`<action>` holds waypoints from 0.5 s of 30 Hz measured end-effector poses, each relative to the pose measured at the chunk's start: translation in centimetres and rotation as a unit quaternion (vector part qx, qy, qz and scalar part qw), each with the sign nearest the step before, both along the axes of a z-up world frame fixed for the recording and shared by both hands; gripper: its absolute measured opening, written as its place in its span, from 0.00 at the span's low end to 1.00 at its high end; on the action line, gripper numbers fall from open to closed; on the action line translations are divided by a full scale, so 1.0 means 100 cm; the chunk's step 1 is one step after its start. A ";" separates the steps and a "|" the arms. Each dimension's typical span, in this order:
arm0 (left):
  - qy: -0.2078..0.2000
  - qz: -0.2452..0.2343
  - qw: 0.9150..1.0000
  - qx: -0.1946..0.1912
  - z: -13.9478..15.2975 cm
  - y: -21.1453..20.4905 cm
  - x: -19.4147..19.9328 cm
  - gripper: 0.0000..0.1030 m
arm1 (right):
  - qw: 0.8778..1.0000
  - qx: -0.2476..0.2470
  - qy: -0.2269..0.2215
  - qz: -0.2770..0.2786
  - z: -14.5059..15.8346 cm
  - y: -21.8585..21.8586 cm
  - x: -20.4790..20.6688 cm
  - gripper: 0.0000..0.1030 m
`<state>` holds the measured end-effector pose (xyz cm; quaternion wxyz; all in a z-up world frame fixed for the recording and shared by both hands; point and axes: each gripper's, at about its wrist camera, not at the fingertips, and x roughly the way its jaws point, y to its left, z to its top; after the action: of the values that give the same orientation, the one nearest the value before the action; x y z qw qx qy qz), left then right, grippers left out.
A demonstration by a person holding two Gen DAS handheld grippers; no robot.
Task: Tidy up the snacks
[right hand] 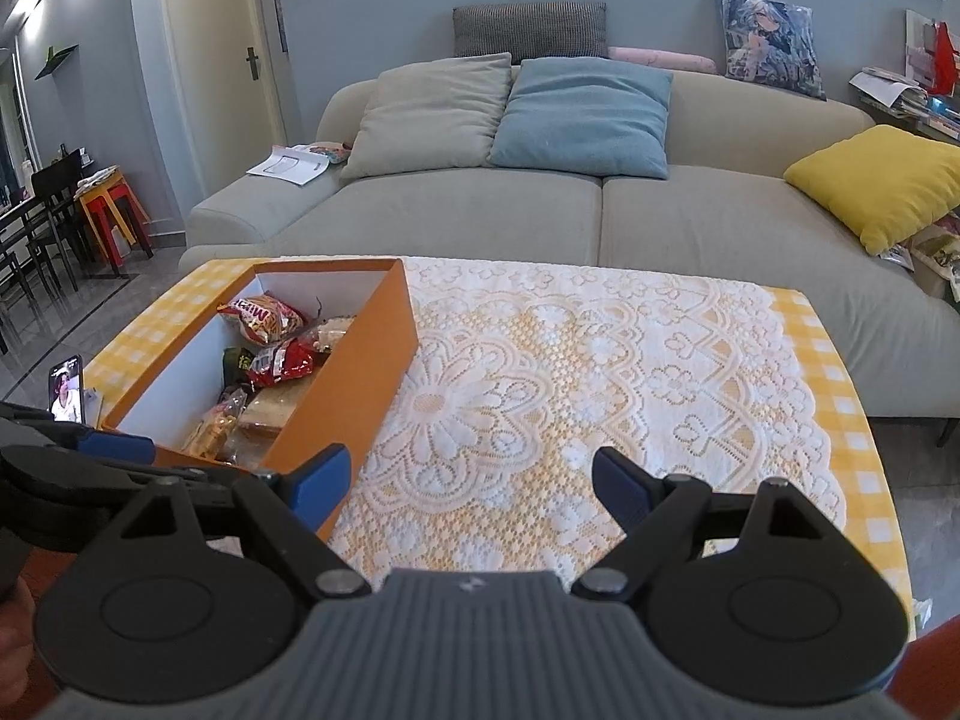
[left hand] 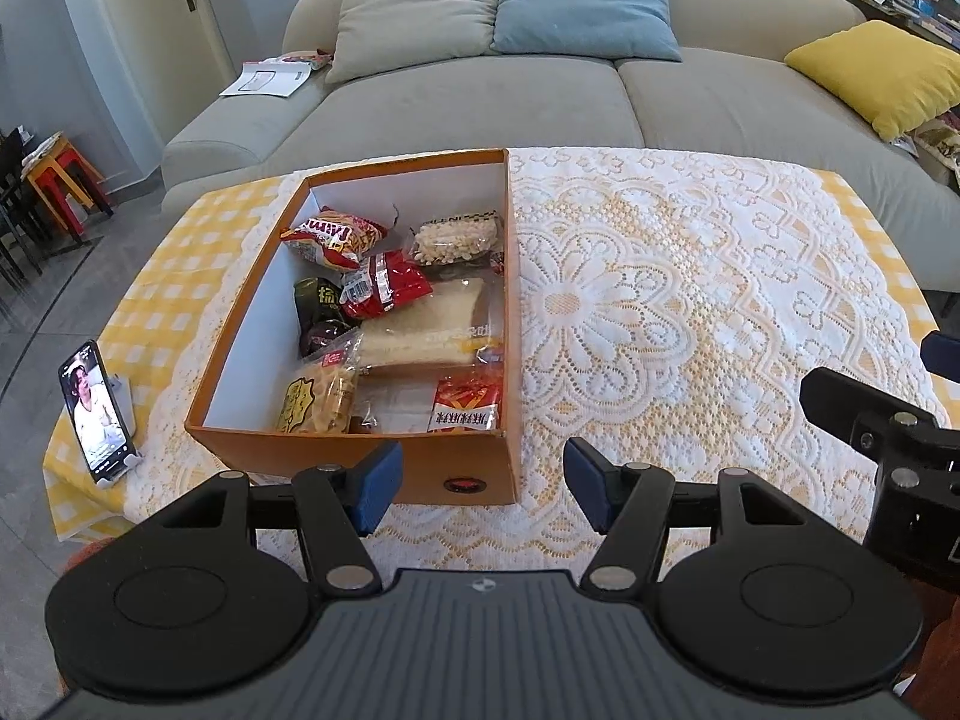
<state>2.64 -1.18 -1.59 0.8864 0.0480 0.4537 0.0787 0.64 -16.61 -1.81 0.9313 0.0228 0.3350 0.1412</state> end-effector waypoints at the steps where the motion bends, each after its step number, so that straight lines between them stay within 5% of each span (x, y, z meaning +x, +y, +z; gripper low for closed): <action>1: -0.001 0.000 1.000 0.000 0.000 0.000 0.000 0.70 | 1.000 -0.001 -0.001 -0.001 0.000 0.000 0.000 0.83; 15: -0.007 -0.002 1.000 0.001 0.003 -0.002 -0.002 0.70 | 1.000 0.002 -0.007 -0.006 0.003 -0.003 -0.003 0.83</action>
<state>2.47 -1.36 -1.26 0.8897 0.0495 0.4471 0.0777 0.39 -16.90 -1.53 0.9344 0.0253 0.3280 0.1365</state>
